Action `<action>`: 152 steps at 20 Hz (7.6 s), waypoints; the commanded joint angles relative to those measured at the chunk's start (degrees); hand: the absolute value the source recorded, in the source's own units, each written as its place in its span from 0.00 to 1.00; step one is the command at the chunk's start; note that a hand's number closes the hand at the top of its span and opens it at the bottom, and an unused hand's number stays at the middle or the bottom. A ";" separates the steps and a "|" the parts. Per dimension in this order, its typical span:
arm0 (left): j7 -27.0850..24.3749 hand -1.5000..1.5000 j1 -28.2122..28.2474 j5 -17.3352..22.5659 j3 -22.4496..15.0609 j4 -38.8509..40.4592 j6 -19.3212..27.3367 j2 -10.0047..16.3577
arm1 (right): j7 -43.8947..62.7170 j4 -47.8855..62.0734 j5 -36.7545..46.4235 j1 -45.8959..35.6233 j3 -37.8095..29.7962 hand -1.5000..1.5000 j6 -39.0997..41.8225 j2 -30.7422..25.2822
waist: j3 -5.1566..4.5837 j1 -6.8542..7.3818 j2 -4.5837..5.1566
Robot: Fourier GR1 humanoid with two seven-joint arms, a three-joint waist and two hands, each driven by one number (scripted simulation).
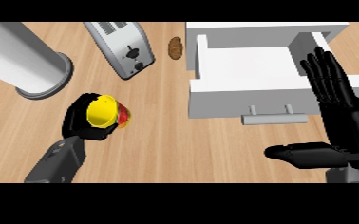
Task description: Pick up the cup, place it into the drawer and close the drawer
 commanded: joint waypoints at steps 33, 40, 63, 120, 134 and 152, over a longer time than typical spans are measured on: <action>22.67 1.00 -7.86 2.59 -11.33 -47.01 15.78 -10.93 | -0.87 -3.07 -1.56 5.54 -4.06 0.00 1.44 -1.14 | 0.31 2.11 -1.16; 32.94 1.00 -14.33 3.60 -23.01 -50.94 27.45 -12.72 | 0.09 1.24 -3.69 -0.16 -6.42 0.00 2.09 -2.92 | 0.29 1.70 -1.00; 31.35 1.00 -40.65 22.41 -39.24 -16.33 42.60 -12.76 | -1.35 3.53 -4.66 -2.02 -6.61 0.00 4.29 -3.61 | 0.32 -2.07 -0.12; 42.61 0.00 -18.89 33.78 -46.11 -51.65 47.19 9.60 | -5.60 7.97 29.43 -0.34 10.54 1.00 4.86 -8.13 | 0.29 3.91 -1.00; 38.86 0.00 -1.22 35.17 -39.60 -62.59 39.42 18.72 | -14.06 46.65 53.52 -17.51 18.30 1.00 -12.18 -5.40 | 0.33 4.22 -0.40; 36.18 0.00 8.41 35.01 -35.39 -66.49 31.08 20.35 | -23.38 91.67 49.14 -49.22 2.70 1.00 -12.95 -9.56 | 0.41 6.88 1.10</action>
